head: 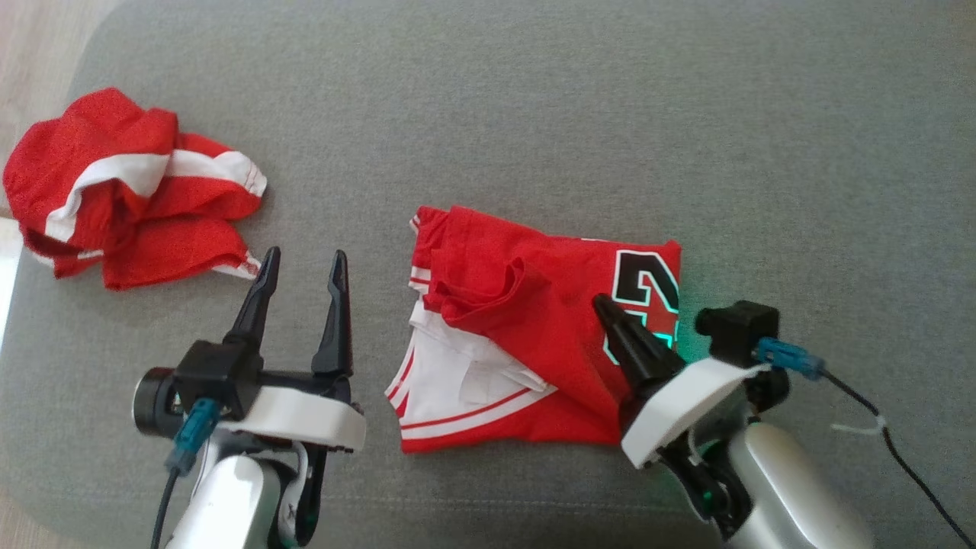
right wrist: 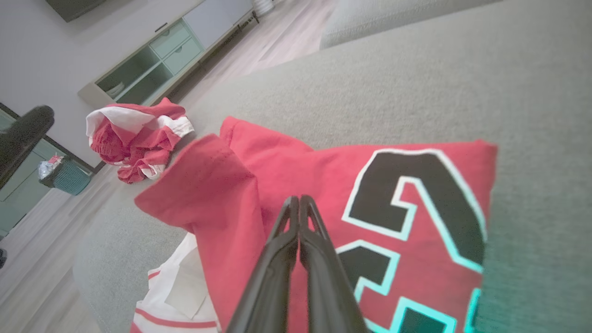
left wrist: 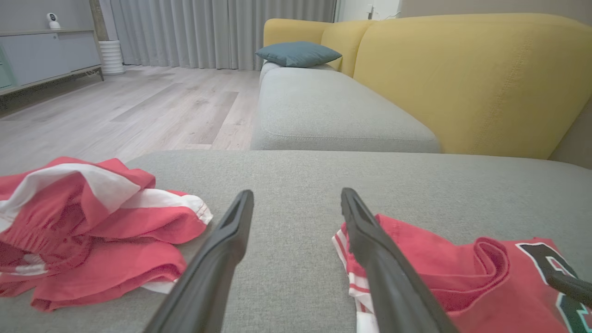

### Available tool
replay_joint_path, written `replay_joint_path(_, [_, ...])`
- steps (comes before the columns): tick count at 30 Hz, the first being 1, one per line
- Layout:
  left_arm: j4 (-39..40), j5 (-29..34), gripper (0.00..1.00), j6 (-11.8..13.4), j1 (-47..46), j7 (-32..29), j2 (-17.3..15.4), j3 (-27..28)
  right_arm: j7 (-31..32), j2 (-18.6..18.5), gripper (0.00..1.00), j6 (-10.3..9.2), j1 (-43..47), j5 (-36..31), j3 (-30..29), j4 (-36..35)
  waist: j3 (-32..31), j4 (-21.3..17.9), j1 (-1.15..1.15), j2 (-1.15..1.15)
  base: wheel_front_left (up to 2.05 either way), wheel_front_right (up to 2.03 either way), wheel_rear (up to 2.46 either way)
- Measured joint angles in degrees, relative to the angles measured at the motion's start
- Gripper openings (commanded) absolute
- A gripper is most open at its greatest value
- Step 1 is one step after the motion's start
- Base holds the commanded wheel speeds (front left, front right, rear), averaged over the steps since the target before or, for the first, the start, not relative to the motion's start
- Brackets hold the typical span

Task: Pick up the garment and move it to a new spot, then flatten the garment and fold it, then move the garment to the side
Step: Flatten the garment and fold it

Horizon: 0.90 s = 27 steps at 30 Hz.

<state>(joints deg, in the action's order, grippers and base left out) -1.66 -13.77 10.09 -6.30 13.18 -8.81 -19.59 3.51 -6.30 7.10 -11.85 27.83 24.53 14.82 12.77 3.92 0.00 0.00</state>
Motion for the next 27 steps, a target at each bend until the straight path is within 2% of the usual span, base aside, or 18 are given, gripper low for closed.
replay_joint_path(4, [-0.25,-0.01,1.0,0.0,-0.45,0.3,0.01,0.03,-1.56,0.19,0.0,0.0,-3.27,2.68,3.52,5.92,0.8,0.92,0.0,0.0,0.0,0.0,0.0])
replay_joint_path(7, [-0.35,-0.01,1.0,0.0,-0.81,0.54,0.03,0.04,-2.26,0.12,0.0,0.0,-4.74,4.76,6.71,7.66,1.06,1.21,0.0,0.0,0.0,0.0,0.0])
replay_joint_path(17, [-0.56,-0.09,1.0,0.07,-1.05,0.63,0.26,0.03,-1.63,-2.82,0.0,0.0,-5.32,12.15,19.73,5.42,0.92,1.11,0.0,0.0,0.0,0.0,0.0])
replay_joint_path(20, [-0.62,-0.09,1.0,0.07,-1.05,0.98,0.31,0.03,-1.38,-3.63,0.0,0.0,-5.33,13.35,21.96,4.74,0.82,1.07,0.0,0.0,0.0,0.0,0.0])
replay_joint_path(24, [-0.97,-0.09,1.0,0.08,-1.03,1.03,0.34,0.03,-3.15,-5.05,0.0,0.0,-5.45,13.47,22.65,2.75,0.27,0.97,0.0,0.0,0.0,0.0,0.0])
replay_joint_path(27, [-1.46,-0.15,1.0,0.08,-0.94,1.04,0.32,0.05,-7.0,-5.32,0.0,0.0,-5.52,12.69,18.76,-0.09,-0.73,0.79,0.0,0.0,0.0,0.0,0.0])
